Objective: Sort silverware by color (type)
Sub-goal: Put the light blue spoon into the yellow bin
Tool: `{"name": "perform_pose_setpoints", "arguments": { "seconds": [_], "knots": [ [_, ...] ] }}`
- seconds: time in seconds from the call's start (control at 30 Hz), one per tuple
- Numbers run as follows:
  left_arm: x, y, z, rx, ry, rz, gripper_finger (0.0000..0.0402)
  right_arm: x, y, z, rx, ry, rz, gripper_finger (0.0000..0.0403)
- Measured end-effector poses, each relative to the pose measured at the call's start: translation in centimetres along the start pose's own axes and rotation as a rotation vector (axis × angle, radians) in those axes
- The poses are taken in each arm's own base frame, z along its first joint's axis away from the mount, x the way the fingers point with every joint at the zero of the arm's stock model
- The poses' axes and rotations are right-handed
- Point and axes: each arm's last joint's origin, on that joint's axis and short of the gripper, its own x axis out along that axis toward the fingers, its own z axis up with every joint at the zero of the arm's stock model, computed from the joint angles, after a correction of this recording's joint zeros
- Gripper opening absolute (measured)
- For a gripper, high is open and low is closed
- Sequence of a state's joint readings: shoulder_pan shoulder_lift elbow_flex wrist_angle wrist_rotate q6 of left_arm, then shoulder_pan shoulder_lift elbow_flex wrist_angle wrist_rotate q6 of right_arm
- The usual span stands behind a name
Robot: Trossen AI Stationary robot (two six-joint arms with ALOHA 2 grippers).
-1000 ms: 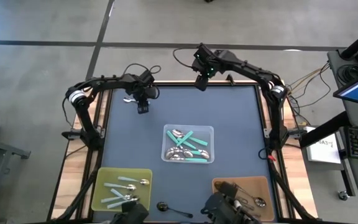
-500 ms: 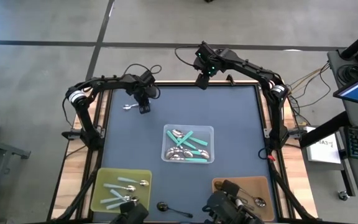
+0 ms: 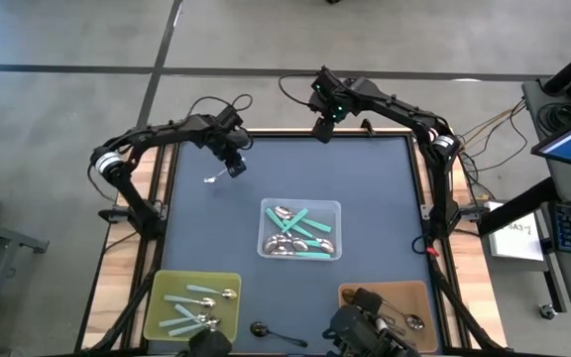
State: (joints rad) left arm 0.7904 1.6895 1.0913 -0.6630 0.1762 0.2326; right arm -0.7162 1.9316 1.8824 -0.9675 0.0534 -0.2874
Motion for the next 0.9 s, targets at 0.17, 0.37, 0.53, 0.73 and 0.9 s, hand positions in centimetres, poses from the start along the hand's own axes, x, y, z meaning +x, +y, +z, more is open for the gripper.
{"name": "perform_pose_setpoints", "arguments": {
  "seconds": [0.17, 0.37, 0.53, 0.73, 0.9],
  "knots": [
    [-3.7, -2.4, 0.8, -0.014, -0.076, -0.063, 0.0025, 0.0, 0.1, -0.2, -0.001, 0.024, 0.007, 0.0164],
    [-7.4, -8.5, -0.2, 0.099, -0.098, -0.196, 0.0025, 0.0, 0.1, -0.5, 0.044, 0.05, 0.014, 0.0164],
    [-9.2, -13.9, -3.5, 0.23, -0.012, -0.274, 0.0025, -0.2, 0.5, -1.0, 0.083, 0.112, 0.03, 0.0164],
    [-11.1, -19.6, -8.5, 0.136, 0.049, -0.371, 0.0025, -1.8, 2.2, -1.2, 0.135, 0.145, 0.047, 0.0164],
    [-11.9, -25.2, -13.3, 0.066, 0.003, -0.365, 0.0025, -4.0, 5.5, -0.7, 0.107, 0.106, 0.076, 0.0164]
  ]
}}
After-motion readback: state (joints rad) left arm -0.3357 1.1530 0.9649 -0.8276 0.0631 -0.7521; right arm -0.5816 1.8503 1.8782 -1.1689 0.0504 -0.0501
